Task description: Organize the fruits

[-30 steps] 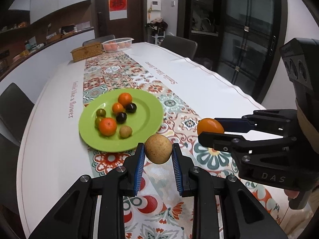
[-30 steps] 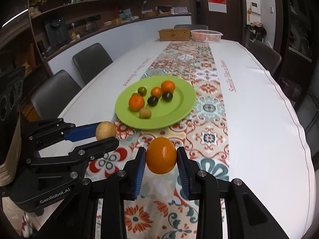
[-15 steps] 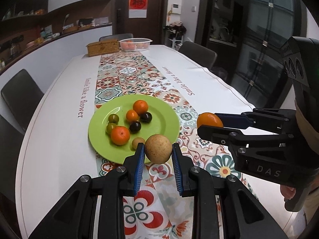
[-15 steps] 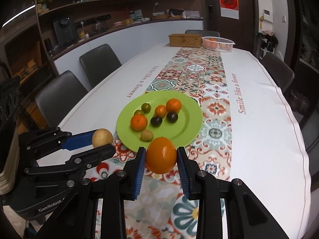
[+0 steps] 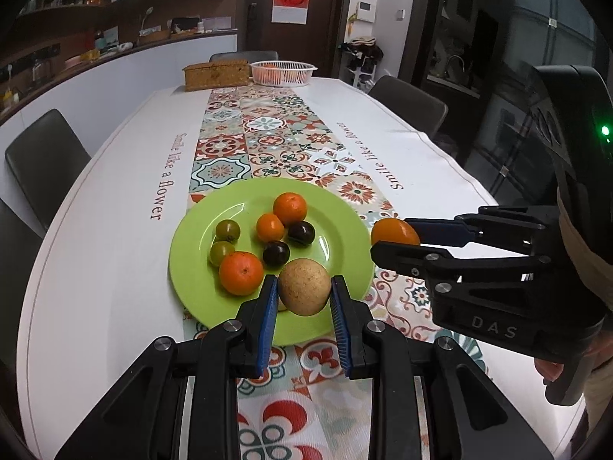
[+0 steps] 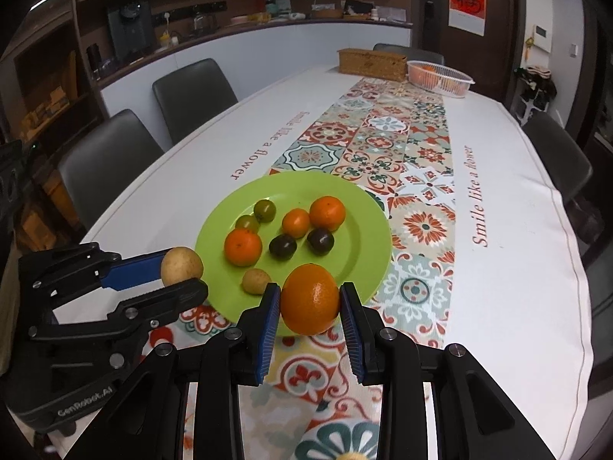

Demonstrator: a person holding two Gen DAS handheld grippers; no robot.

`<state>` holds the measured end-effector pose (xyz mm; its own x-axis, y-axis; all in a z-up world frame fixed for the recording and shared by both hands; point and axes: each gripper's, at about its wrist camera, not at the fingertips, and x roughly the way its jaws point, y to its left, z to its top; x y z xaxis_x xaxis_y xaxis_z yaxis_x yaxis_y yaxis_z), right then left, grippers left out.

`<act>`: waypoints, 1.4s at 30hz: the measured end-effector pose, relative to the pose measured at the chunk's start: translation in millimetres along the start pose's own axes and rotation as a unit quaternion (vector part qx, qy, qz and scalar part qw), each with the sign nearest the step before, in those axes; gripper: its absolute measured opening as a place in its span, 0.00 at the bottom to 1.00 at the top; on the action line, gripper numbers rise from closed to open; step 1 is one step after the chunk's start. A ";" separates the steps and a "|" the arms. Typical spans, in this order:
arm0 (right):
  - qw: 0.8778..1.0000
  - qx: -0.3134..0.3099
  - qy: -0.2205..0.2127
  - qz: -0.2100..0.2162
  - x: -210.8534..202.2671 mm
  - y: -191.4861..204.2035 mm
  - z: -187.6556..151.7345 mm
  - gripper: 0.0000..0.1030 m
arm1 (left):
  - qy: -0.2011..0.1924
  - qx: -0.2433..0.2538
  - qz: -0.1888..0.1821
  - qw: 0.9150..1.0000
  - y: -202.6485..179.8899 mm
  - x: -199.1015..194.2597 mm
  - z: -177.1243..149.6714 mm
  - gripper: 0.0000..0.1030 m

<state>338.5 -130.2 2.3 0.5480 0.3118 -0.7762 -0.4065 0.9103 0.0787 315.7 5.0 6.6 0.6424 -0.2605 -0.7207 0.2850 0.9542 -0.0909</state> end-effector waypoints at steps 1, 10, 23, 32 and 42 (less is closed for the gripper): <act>1.000 -0.002 0.003 0.000 3.2 -0.9 1.0 0.32 | 0.001 -0.001 0.000 1.000 0.6 2.2 0.6 0.27; 0.999 -0.010 0.032 0.005 37.3 -10.6 9.3 0.32 | 0.017 -0.015 -0.001 1.000 5.4 28.5 5.9 0.27; 0.999 -0.010 0.039 0.006 62.1 -16.5 18.7 0.33 | 0.023 -0.020 0.010 0.999 10.1 40.5 11.1 0.39; 1.000 -0.001 0.017 -0.018 42.6 -19.4 10.1 0.36 | 0.008 -0.015 0.051 0.999 10.6 19.7 4.6 0.41; 0.997 0.037 -0.038 -0.051 -16.5 -22.2 -15.6 0.52 | -0.042 -0.014 0.093 0.995 -3.5 -39.2 -3.1 0.57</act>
<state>327.1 -159.8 3.7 0.6392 0.2329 -0.7330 -0.2916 0.9553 0.0493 287.3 12.3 33.0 0.7401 -0.0890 -0.6666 0.1358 0.9906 0.0186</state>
